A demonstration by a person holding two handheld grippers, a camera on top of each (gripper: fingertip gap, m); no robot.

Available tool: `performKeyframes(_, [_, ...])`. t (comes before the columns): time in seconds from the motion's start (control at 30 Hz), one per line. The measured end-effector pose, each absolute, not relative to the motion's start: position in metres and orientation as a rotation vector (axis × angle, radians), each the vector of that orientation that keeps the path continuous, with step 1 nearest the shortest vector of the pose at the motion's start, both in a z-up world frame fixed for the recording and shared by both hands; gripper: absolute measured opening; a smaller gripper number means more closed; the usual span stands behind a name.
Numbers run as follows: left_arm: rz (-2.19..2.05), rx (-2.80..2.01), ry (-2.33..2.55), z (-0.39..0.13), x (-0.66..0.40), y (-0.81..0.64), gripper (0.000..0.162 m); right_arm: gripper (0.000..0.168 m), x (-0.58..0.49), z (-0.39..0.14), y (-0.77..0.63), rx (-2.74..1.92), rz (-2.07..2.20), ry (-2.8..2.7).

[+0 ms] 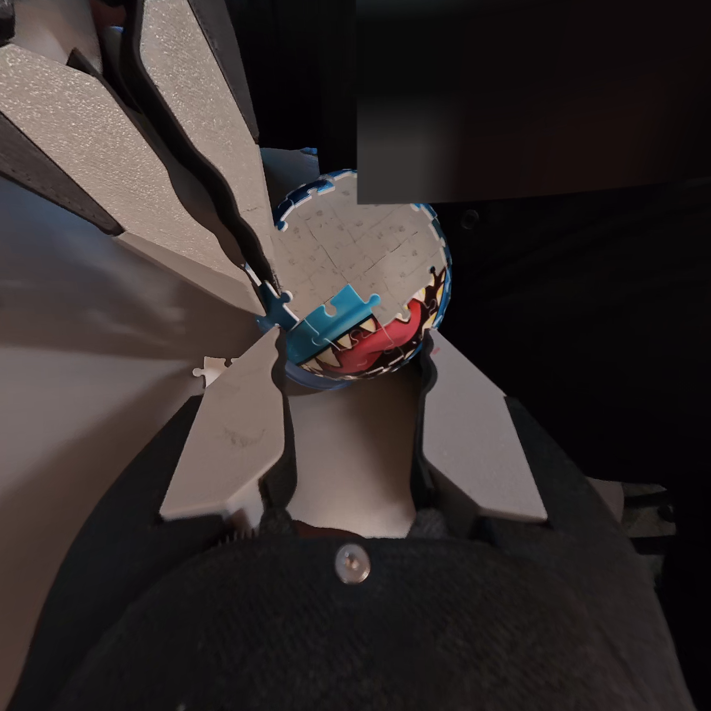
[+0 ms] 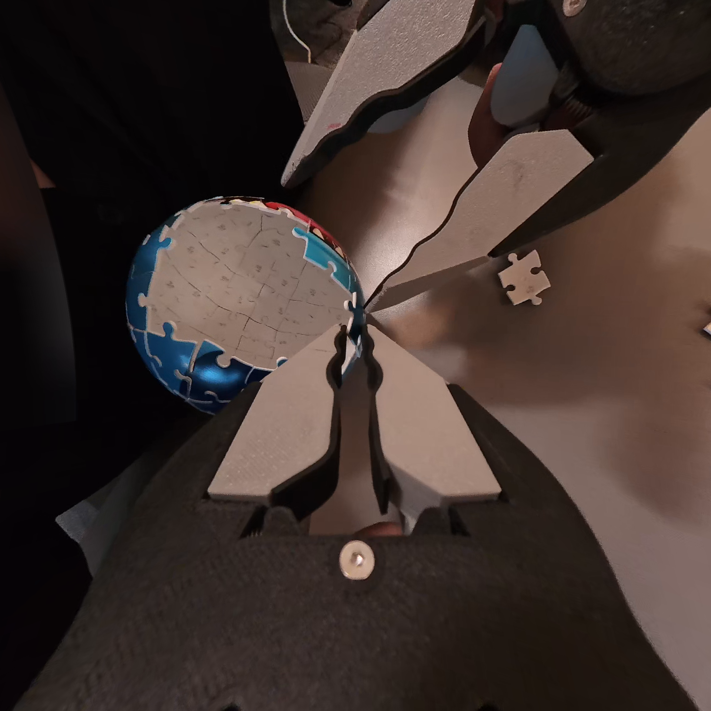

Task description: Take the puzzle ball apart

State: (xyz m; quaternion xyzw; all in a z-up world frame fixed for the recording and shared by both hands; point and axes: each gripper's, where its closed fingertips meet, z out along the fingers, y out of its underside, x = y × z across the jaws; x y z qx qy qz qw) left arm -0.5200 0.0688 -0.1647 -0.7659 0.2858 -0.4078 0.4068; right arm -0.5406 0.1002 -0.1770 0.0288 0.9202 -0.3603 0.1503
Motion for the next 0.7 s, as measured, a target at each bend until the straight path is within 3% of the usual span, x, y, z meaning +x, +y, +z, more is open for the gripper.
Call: performKeyframes(0.7, [-1.031,-1.919,0.726,-0.1634,-0.5178,0.0702,0.069,0.009,-0.5348,-0.1758,0.096,0.066,-1.033,2.636])
